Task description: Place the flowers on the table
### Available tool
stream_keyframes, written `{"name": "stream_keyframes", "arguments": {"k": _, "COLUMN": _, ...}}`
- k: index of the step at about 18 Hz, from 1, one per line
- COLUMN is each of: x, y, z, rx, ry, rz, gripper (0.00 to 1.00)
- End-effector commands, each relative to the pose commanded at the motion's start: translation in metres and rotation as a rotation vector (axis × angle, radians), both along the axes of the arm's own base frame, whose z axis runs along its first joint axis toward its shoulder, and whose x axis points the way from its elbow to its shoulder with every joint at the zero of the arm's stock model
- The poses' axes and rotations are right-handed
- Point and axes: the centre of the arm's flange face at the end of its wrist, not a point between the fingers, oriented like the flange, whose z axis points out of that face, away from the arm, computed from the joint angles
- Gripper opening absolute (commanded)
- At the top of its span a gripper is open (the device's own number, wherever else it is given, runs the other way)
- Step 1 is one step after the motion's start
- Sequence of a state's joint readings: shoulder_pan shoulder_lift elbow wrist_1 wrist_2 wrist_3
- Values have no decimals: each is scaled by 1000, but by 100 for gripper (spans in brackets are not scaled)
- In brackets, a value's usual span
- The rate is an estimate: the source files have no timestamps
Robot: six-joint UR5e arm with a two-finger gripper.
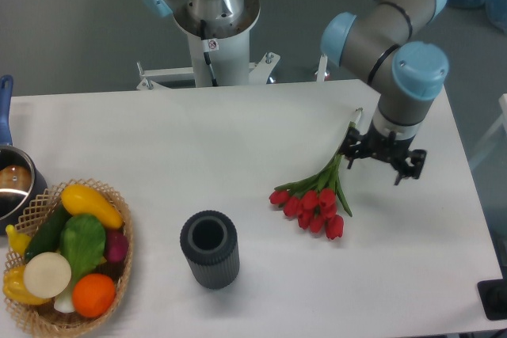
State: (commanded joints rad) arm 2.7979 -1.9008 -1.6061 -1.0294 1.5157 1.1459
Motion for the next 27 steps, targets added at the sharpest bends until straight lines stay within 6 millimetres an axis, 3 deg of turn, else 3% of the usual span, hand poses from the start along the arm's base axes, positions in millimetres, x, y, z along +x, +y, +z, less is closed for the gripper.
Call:
{"name": "stream_keyframes", "arguments": {"k": 5, "x": -6, "y": -16, "z": 34, "rx": 23, "ry": 56, "rz": 24, "gripper": 100}}
{"name": "stream_keyframes", "arguments": {"k": 9, "x": -16, "y": -43, "z": 42, "rx": -8, "ry": 78, "rz": 51, "gripper": 100}}
{"name": "stream_keyframes", "arguments": {"k": 16, "x": -13, "y": -100, "z": 77, "rx": -60, "ry": 136, "rz": -113, "gripper": 100}}
{"name": "stream_keyframes", "arguments": {"k": 22, "x": -5, "y": -123, "z": 101, "rx": -88, "ry": 155, "rz": -205, "gripper": 100}}
{"name": "stream_keyframes", "arguments": {"k": 27, "x": -5, "y": -126, "z": 105, "rx": -78, "ry": 157, "rz": -201, "gripper": 100}}
